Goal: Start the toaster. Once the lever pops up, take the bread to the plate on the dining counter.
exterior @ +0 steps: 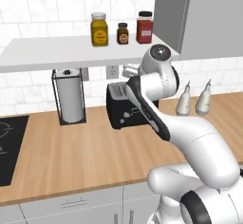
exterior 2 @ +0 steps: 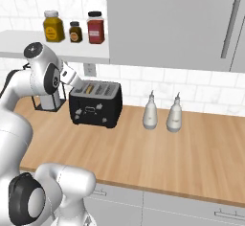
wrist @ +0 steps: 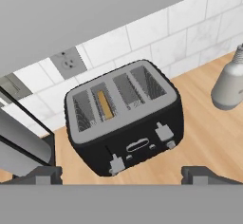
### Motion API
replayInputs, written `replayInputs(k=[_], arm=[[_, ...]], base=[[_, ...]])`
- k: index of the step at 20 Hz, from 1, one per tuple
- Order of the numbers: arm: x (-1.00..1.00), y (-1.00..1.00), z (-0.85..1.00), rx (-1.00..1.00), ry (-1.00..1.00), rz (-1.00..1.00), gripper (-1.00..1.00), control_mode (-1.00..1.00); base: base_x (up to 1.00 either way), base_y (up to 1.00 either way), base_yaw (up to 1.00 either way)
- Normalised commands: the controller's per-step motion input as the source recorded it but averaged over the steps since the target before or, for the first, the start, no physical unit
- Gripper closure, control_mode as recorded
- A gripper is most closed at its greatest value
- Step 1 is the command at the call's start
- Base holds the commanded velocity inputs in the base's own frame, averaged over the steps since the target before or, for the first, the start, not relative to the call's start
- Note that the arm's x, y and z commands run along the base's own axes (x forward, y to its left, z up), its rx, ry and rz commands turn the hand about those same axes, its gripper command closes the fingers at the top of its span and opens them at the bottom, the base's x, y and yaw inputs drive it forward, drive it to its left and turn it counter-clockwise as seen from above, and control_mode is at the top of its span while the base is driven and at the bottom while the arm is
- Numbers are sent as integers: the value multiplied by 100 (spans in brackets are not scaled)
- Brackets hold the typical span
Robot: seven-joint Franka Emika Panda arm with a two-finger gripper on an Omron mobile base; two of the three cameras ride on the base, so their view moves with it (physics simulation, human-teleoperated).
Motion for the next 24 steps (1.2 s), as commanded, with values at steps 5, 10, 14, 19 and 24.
replayInputs(k=[5,10,14,19,24], arm=[[0,0,0,0,0,0,-100,-100],[0,0,0,0,0,0,-100,-100],[0,0,0,0,0,0,-100,-100],[0,0,0,0,0,0,-100,-100],[0,0,0,0,0,0,-100,-100]], base=[[0,0,0],[0,0,0],[0,0,0],[0,0,0],[0,0,0]])
